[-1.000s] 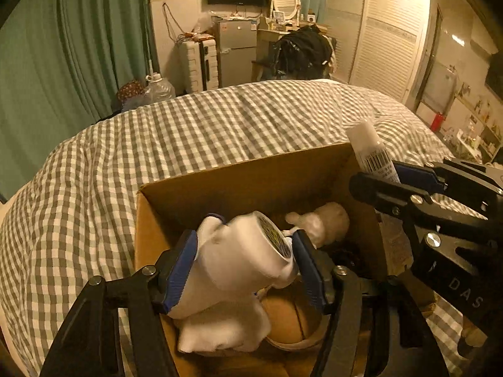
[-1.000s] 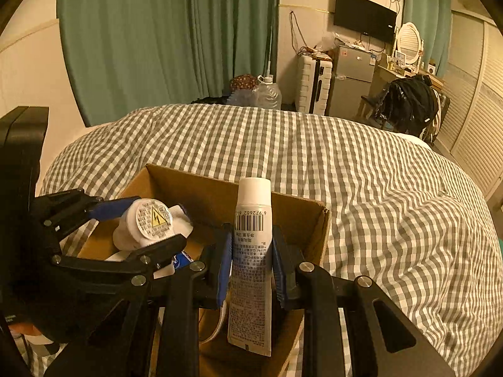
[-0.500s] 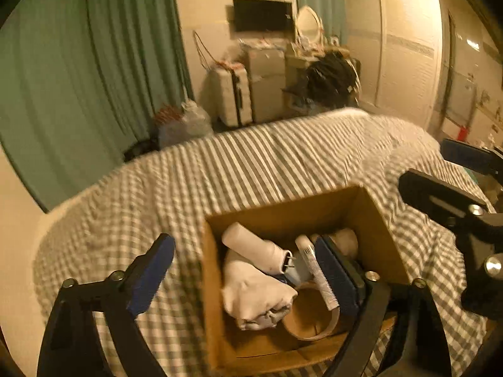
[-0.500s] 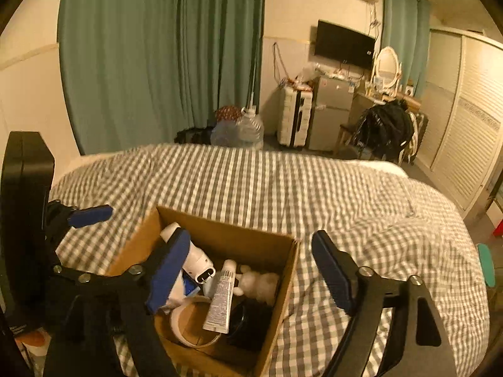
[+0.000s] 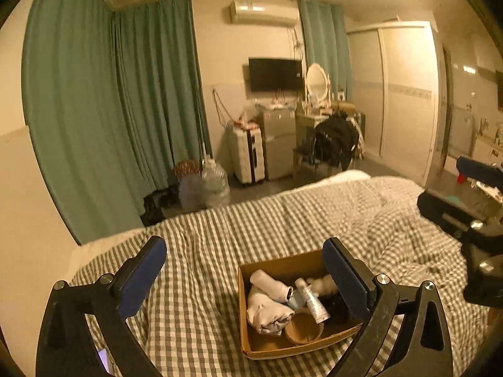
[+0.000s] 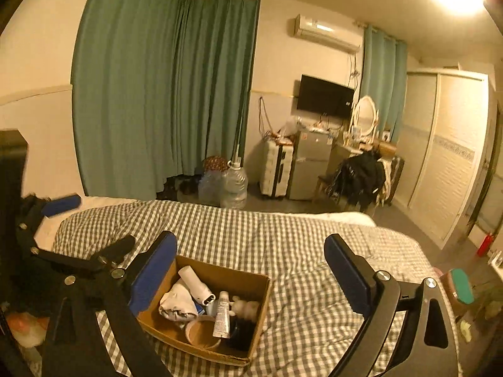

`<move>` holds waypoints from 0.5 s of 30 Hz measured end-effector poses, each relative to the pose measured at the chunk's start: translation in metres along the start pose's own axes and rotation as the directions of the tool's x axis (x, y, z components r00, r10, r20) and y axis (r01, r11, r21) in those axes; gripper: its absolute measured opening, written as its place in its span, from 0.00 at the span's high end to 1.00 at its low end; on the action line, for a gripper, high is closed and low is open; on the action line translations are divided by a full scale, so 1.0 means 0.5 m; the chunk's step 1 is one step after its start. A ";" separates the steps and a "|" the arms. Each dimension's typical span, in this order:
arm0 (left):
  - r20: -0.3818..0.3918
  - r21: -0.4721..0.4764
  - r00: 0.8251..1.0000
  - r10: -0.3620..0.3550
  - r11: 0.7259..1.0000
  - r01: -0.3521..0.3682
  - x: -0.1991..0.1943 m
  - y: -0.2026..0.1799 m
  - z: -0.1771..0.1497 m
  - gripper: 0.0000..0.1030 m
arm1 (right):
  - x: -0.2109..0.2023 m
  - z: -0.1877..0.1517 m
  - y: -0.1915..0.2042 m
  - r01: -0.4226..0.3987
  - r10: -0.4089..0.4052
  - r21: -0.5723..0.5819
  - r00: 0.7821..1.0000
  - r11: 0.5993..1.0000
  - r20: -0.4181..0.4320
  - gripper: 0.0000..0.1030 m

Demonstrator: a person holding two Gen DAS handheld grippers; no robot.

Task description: Organize objects

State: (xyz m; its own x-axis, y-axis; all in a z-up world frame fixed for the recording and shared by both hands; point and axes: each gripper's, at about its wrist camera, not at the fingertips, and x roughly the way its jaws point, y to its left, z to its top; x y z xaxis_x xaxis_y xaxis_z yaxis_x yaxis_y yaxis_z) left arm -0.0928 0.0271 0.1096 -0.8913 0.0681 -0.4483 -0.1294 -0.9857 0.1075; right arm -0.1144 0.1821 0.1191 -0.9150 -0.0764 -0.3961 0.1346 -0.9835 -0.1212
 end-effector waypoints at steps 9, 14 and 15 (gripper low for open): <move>0.072 -0.039 0.997 -0.029 0.999 0.032 -0.046 0.005 -0.010 0.00 | -0.059 0.006 -0.009 0.046 -0.046 0.002 0.996 0.999 0.071 0.02; 0.073 -0.091 0.997 0.009 0.996 -0.002 -0.027 0.007 -0.081 0.00 | -0.052 -0.044 -0.013 0.060 -0.062 0.024 0.993 0.998 0.097 0.02; 0.070 -0.097 0.997 0.023 0.995 -0.016 -0.019 0.005 -0.100 0.00 | -0.048 -0.062 -0.014 0.058 -0.062 0.037 0.993 0.998 0.101 0.01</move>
State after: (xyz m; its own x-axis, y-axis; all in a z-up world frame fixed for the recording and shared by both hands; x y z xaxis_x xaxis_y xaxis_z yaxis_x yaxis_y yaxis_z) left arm -0.0628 0.0162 0.0701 -0.9224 0.0560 -0.3820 -0.0723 -0.9970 0.0284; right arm -0.0818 0.1959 0.1015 -0.9552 -0.0315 -0.2943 0.0668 -0.9916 -0.1106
